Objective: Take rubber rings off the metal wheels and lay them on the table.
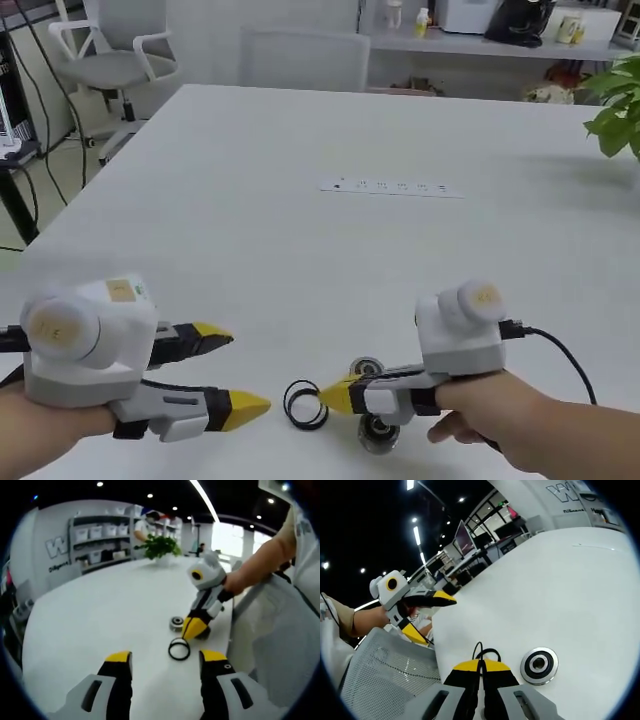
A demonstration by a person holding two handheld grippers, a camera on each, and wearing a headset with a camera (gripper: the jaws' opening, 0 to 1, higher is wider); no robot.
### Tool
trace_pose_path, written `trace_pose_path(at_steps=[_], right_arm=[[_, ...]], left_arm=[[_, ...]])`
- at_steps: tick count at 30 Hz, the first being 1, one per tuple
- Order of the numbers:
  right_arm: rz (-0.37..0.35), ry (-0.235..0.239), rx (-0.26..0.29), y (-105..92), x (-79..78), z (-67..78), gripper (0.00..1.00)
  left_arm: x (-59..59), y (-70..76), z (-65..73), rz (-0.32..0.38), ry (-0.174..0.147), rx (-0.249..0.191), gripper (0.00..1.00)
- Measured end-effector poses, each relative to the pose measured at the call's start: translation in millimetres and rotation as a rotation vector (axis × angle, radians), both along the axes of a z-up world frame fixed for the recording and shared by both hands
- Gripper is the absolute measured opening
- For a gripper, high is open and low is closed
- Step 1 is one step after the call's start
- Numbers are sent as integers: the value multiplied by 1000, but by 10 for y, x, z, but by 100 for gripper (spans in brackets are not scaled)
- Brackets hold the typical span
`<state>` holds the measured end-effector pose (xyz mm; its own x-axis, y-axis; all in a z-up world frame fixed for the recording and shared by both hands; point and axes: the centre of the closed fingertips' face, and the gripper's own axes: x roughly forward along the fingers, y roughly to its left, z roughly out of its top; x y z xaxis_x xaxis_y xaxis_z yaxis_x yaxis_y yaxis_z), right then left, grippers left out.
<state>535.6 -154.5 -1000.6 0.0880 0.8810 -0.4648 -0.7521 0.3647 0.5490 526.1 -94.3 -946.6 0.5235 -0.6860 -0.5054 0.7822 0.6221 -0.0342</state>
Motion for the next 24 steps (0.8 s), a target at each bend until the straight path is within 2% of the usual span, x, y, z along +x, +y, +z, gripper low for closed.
trace_pose_path(at_steps=[5, 8, 16, 19, 24], right_arm=[[-14, 1, -13, -30, 26, -35, 0], [-19, 8, -20, -42, 26, -59, 4], [-9, -10, -38, -62, 15, -74, 9], [-7, -18, -40, -85, 12, -49, 10], [-16, -36, -18, -118, 41, 91, 13]], left_arm=[[4, -5, -8, -1, 3, 3, 55], [6, -19, -12, -3, 6, 3, 55], [8, -39, -19, -11, 11, 5, 54], [10, -41, -19, -13, 13, 7, 54], [21, -66, 7, -20, 11, 7, 54]])
